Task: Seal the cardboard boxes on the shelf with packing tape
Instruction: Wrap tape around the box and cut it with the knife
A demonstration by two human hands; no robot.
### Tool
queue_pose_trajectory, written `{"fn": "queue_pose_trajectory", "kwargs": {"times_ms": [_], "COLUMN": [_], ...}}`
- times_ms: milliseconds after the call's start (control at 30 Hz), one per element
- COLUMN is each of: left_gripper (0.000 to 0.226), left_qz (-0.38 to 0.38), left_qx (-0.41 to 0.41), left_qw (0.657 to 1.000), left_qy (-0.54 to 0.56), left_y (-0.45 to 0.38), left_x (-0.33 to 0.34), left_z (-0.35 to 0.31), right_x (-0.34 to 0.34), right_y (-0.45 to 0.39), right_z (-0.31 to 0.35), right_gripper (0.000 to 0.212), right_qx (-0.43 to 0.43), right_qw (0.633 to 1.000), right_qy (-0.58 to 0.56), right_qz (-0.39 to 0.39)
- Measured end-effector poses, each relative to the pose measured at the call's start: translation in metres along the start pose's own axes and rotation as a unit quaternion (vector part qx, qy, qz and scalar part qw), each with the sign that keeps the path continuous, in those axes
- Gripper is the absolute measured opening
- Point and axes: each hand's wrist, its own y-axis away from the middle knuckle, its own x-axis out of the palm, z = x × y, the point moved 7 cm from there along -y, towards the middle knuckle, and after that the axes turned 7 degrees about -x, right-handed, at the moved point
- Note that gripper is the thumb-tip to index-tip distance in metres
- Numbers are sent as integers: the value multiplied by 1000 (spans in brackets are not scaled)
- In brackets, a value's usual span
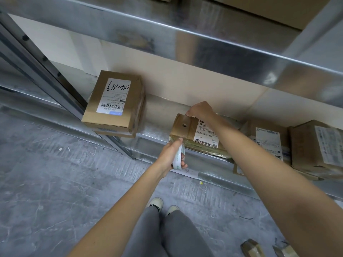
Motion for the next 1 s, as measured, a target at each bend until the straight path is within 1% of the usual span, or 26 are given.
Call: {"fn": "queue_pose_trajectory", "kwargs": {"times_ms": [100,133,200,267,300,367,433,467,500,533,600,633,667,700,767,900,1000], "left_gripper": [37,37,37,38,39,42,43,42,43,47,57,61,63,65,67,64,71], "left_qz": [8,10,14,18,20,26,34,36,36,34,25,18,12,9,8,7,2], "left_qx": [6,8,12,12,12,13,5,-3,-13,-20,-21,-12,1,13,25,17,18], "left_qw": [1000,1000,1000,1000,1000,1000,999,999,999,999,998,998,998,998,998,996,996], "left_qy": [3,3,-2,-4,-5,-8,-20,-28,-34,-36,-45,-53,-59,-61,-64,-85,-90], "left_y": [-1,-1,-2,-3,-3,-3,0,1,2,2,1,0,-1,-1,-1,-1,-4], "left_x": [-1,-1,-1,-1,-2,-2,-3,-4,-5,-7,-9,-8,-7,-7,-6,-10,-10], "left_z": [0,1,2,3,3,2,0,0,0,0,1,1,2,2,2,0,3], "right_x": [-1,0,2,4,6,3,2,5,10,18,34,39,42,42,40,43,50], "right_y": [-1,0,1,2,3,17,46,57,66,74,86,89,89,88,88,91,99], "right_z": [-1,-1,-2,-3,-3,2,7,7,5,1,-9,-15,-20,-23,-24,-25,-22], "right_gripper": [15,15,25,18,13,24,29,33,39,49,80,92,97,96,86,71,59], "right_qx": [21,17,11,0,-24,-115,-215,-248,-276,-299,-331,-336,-340,-351,-380,-427,-486], "right_qw": [1000,1000,999,999,998,987,963,955,949,940,904,887,875,865,851,826,798], "right_qy": [-13,-8,17,23,15,17,42,53,80,131,268,316,345,358,362,367,355], "right_qz": [-10,-15,-30,-47,-58,-114,-158,-153,-129,-96,-37,-21,-16,-18,-26,-26,-42]}}
